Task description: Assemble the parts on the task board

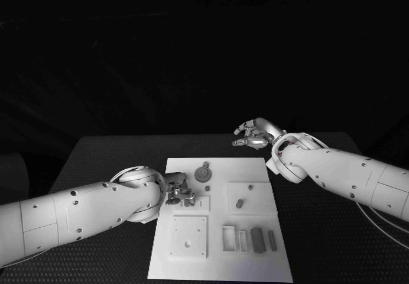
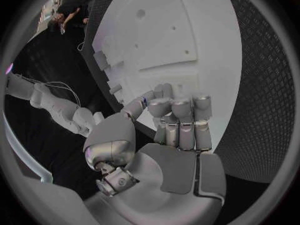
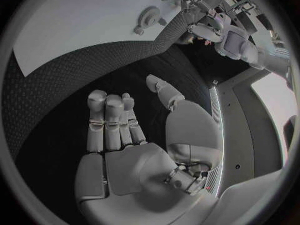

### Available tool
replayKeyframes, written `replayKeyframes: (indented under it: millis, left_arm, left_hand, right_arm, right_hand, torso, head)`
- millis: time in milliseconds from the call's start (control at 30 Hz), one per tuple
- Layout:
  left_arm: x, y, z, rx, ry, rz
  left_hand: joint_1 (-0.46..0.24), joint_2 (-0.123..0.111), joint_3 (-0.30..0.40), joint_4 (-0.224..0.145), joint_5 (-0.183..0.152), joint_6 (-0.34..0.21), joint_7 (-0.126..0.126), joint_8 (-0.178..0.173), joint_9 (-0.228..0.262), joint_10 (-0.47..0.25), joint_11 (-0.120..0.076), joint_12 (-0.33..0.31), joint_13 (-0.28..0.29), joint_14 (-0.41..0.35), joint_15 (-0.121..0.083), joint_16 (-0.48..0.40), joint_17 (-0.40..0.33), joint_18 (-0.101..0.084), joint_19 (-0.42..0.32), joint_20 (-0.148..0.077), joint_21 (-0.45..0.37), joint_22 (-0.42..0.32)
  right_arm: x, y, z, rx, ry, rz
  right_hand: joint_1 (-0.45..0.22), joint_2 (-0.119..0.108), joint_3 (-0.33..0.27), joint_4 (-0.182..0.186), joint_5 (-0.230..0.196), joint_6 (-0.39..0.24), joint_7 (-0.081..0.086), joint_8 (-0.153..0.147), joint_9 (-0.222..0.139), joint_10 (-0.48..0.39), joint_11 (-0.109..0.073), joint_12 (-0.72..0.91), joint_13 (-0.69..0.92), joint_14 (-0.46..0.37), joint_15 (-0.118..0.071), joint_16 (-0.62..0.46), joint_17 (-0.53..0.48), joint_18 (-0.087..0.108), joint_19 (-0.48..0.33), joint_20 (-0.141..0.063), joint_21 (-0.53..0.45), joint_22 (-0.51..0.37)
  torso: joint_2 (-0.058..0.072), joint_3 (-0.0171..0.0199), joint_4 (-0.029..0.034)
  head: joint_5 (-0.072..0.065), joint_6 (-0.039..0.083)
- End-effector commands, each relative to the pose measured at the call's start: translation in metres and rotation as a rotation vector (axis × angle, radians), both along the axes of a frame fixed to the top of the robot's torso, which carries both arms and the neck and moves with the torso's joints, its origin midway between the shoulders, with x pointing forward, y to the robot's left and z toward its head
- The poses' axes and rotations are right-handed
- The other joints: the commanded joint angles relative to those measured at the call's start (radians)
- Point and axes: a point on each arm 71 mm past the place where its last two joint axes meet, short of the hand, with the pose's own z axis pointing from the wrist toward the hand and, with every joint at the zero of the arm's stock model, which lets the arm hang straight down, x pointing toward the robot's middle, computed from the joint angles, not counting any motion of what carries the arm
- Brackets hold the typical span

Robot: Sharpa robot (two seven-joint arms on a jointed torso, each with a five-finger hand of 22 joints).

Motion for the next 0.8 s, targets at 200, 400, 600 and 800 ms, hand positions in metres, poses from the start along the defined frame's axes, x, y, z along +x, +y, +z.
replayKeyframes:
  millis: [200,400,600,800]
  left_arm:
    - [-0.0022,-0.0034,-0.0019,0.022,0.018,-0.022]
    - [-0.0032,-0.0056,-0.0022,0.026,0.024,-0.030]
    - [-0.0036,-0.0068,-0.0025,0.037,0.025,-0.040]
    - [-0.0038,-0.0067,-0.0029,0.042,0.030,-0.042]
  left_hand:
    - [-0.003,0.007,0.017,0.024,-0.056,0.202,-0.117,0.008,0.000,-0.038,-0.046,0.009,-0.003,0.005,-0.014,0.008,-0.002,0.016,0.009,-0.113,-0.006,0.002]
    - [-0.006,0.005,0.014,0.036,-0.086,0.203,-0.117,0.011,-0.002,-0.039,-0.046,0.013,-0.004,0.005,-0.013,0.010,-0.004,0.016,0.009,-0.112,-0.007,0.004]
    - [-0.005,0.006,0.013,0.051,-0.148,0.204,-0.117,0.013,-0.003,-0.040,-0.046,0.016,-0.005,0.004,-0.013,0.011,-0.005,0.017,0.008,-0.111,-0.009,0.006]
    - [-0.003,0.006,0.015,0.052,-0.144,0.204,-0.117,0.013,-0.003,-0.040,-0.046,0.017,-0.005,0.004,-0.012,0.011,-0.005,0.018,0.007,-0.111,-0.009,0.006]
  right_arm:
    - [-0.0001,0.0014,-0.0003,-0.001,0.007,0.011]
    - [-0.0001,0.0015,-0.0003,-0.002,0.008,0.012]
    - [-0.0003,0.0014,-0.0003,-0.001,0.008,0.012]
    - [-0.0003,0.0011,-0.0003,-0.002,0.008,0.012]
  right_hand:
    - [-0.006,0.007,-0.003,0.000,0.019,0.000,0.010,0.005,-0.001,-0.009,0.002,0.007,-0.004,-0.004,0.000,0.005,-0.002,0.063,0.007,-0.001,-0.005,0.004]
    - [-0.006,0.008,-0.003,0.000,0.033,0.000,0.010,0.005,-0.001,-0.010,0.002,0.009,-0.008,-0.004,0.000,0.006,-0.003,0.063,0.008,0.000,-0.005,0.005]
    - [-0.006,0.008,-0.003,0.000,0.044,0.000,0.010,0.005,-0.002,-0.011,0.002,0.011,-0.010,-0.004,0.000,0.007,-0.004,0.063,0.008,0.000,-0.006,0.005]
    - [-0.006,0.008,-0.003,0.000,0.049,0.000,0.010,0.006,-0.002,-0.011,0.002,0.012,-0.012,-0.004,0.000,0.007,-0.004,0.063,0.008,0.000,-0.006,0.005]
  torso:
    - [0.000,-0.0001,-0.0005]
    - [0.000,0.0003,-0.0003]
    - [0.000,0.0000,0.0000]
    - [0.000,0.0007,-0.0007]
  head:
    - [0.000,-0.001]
    - [0.001,0.000]
    - [0.000,-0.001]
    - [0.000,-0.001]
